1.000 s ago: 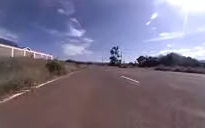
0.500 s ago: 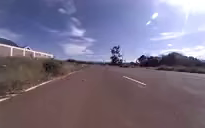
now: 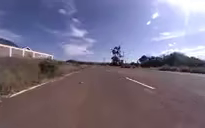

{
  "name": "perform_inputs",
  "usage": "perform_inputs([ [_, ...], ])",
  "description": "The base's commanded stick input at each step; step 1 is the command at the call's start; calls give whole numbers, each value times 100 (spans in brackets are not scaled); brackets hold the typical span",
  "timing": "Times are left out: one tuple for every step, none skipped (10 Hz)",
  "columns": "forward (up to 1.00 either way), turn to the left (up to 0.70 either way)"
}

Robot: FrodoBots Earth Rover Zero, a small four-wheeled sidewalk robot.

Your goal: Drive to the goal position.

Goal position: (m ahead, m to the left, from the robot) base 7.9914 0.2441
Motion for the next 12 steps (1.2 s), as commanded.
perform_inputs([
  [97,0],
  [97,0],
  [98,0],
  [98,0],
  [98,0],
  [98,0],
  [98,0],
  [98,0],
  [98,0],
  [98,0],
  [98,0],
  [98,0],
])
